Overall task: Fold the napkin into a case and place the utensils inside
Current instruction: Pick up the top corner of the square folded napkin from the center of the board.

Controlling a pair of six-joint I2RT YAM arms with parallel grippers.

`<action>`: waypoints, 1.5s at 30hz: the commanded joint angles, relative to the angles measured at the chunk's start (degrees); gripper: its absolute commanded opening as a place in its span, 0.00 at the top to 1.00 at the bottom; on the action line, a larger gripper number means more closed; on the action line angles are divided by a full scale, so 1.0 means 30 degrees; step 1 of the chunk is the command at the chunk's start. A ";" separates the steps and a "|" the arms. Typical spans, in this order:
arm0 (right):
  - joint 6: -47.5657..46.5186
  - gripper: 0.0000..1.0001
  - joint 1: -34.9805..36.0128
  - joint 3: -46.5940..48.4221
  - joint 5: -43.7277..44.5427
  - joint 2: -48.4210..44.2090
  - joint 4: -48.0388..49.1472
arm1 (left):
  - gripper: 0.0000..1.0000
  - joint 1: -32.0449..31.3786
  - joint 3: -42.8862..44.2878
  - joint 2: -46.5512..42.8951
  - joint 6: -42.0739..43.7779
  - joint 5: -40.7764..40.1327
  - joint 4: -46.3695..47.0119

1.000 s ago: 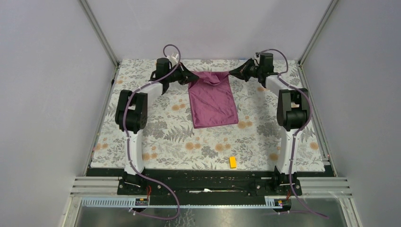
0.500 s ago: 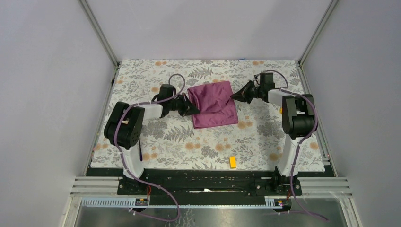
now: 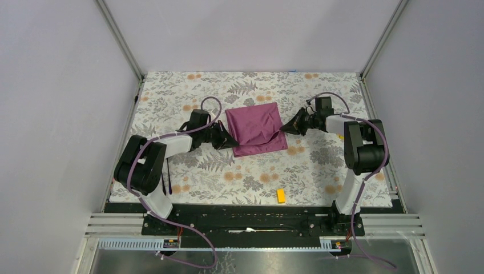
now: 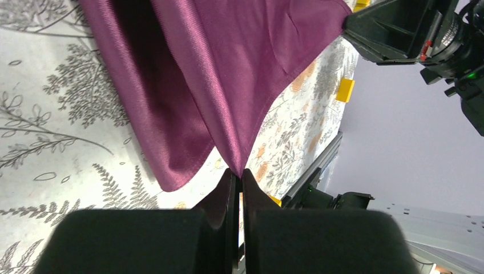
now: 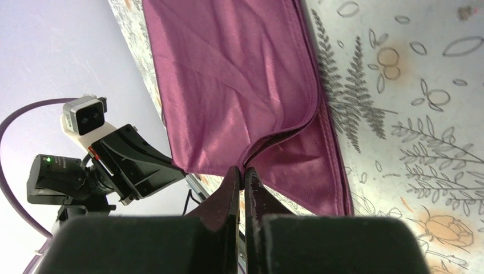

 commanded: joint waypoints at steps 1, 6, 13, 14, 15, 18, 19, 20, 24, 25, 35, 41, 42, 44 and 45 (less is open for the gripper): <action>-0.0888 1.00 -0.0055 -0.0621 -0.0424 -0.0922 -0.0331 | 1.00 -0.0142 -0.0264 -0.0110 0.0542 -0.0315 -0.0490; -0.1072 1.00 -0.0062 -0.1027 -0.0250 -0.1006 -0.0505 | 1.00 -0.0453 -0.0564 0.0079 0.0356 -0.0297 -0.0634; -0.1448 1.00 -0.0062 -0.1415 -0.0190 -0.1628 -0.1326 | 1.00 -0.0609 -0.0619 -0.0544 0.0520 -0.0162 -0.1661; -0.1472 1.00 -0.0055 -0.1444 -0.0240 -0.1765 -0.1421 | 1.00 -0.0609 -0.0591 -0.0672 0.0523 -0.0101 -0.1827; -0.1497 1.00 -0.0069 -0.1436 -0.0264 -0.1918 -0.1528 | 1.00 -0.0609 -0.0540 -0.0809 0.0524 0.0005 -0.1931; -0.1590 1.00 -0.0054 -0.1288 -0.0260 -0.2412 -0.1855 | 1.00 -0.0609 -0.0074 -0.1327 0.0634 -0.0038 -0.2571; -0.1622 1.00 -0.0054 -0.1160 -0.0256 -0.2583 -0.2058 | 1.00 -0.0609 0.0115 -0.1473 0.0647 -0.0045 -0.2936; -0.1611 1.00 -0.0058 -0.1068 -0.0277 -0.2738 -0.2124 | 1.00 -0.0609 0.0252 -0.1638 0.0605 -0.0046 -0.3088; -0.1635 1.00 -0.0054 -0.0956 -0.0194 -0.2987 -0.2403 | 1.00 -0.0812 0.0116 -0.2003 0.0372 0.0019 -0.3122; -0.1653 1.00 -0.0069 -0.1016 -0.0222 -0.2990 -0.2409 | 1.00 -0.0928 -0.0015 -0.2012 0.0376 0.0013 -0.3119; -0.1912 1.00 -0.0054 -0.1228 0.0013 -0.2297 -0.2313 | 1.00 -0.1488 -0.0937 -0.1491 0.0361 -0.0769 -0.2649; -0.1913 1.00 -0.0054 -0.0979 0.0195 -0.1701 -0.2124 | 1.00 -0.1515 -0.1125 -0.0766 0.0314 -0.0789 -0.2474; -0.1915 1.00 -0.0069 -0.0979 0.0189 -0.1595 -0.2121 | 1.00 -0.1517 -0.1277 -0.0725 0.0252 -0.0707 -0.2272; -0.1969 1.00 -0.0055 -0.1006 0.0321 -0.1481 -0.2140 | 1.00 -0.1514 -0.1590 -0.0683 0.0177 -0.0646 -0.1931; -0.2017 1.00 -0.0054 -0.1056 0.0355 -0.1468 -0.2145 | 0.99 -0.1517 -0.1719 -0.0667 0.0173 -0.0682 -0.1904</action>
